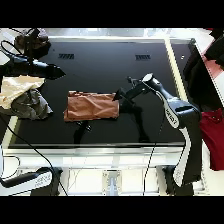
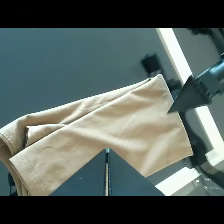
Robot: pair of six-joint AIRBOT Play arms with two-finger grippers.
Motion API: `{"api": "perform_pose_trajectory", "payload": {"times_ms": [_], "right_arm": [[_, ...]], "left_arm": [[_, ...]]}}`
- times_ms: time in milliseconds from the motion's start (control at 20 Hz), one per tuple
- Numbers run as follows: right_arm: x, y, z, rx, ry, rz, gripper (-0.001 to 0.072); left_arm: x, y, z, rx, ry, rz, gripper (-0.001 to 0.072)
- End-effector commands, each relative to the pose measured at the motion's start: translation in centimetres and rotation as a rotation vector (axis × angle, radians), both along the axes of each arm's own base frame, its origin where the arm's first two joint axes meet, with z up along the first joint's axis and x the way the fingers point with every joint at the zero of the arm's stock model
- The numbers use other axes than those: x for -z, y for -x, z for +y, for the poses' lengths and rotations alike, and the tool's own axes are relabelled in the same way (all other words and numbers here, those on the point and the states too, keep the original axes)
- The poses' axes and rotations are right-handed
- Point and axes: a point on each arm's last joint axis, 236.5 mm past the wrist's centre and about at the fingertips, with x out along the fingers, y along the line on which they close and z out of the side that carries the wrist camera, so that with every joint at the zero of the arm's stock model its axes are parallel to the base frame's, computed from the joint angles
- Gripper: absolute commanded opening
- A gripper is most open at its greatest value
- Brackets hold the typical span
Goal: Fold the shirts.
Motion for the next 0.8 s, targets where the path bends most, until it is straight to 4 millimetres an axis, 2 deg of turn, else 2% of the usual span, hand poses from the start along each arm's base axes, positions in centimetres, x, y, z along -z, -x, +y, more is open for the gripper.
{"api": "perform_pose_trajectory", "payload": {"times_ms": [0,50,100,150,250,350,450,550,650,750], "right_arm": [[-0.1,0.6,4.1,-0.031,-0.052,-0.062,0.0576],[-0.4,1.1,5.1,-0.042,-0.066,-0.062,0.0389],[-0.9,1.3,5.8,-0.044,-0.086,-0.06,0.0132],[-2.0,1.5,6.4,-0.061,-0.119,-0.072,0.0013],[-4.6,0.8,6.4,-0.11,-0.145,-0.148,0.0015],[-7.7,-1.1,4.4,-0.139,-0.101,-0.261,0.0014],[-10.8,-3.4,0.0,-0.15,0.019,-0.378,0.0014],[-14.0,-5.4,-6.4,-0.101,0.182,-0.464,0.0014],[-16.7,-5.7,-14.5,-0.031,0.37,-0.502,0.0014],[-19.0,-4.5,-22.8,0.045,0.56,-0.498,0.0014]], "left_arm": [[0.0,0.0,0.0,0.0,0.0,0.0,0.0019],[0.0,0.0,0.0,0.0,0.0,0.0,0.002],[0.0,0.0,0.0,0.0,0.0,0.0,0.002],[0.0,0.0,0.1,0.0,-0.001,0.0,0.002],[0.2,0.0,0.3,-0.003,-0.013,0.001,0.002],[0.4,0.0,0.6,-0.007,-0.029,0.002,0.0019],[0.5,0.0,0.8,-0.009,-0.041,0.003,0.002],[0.5,0.0,0.9,-0.01,-0.044,0.003,0.002],[0.5,0.0,0.9,-0.01,-0.044,0.003,0.002],[0.5,0.0,0.9,-0.01,-0.044,0.003,0.002]]}}
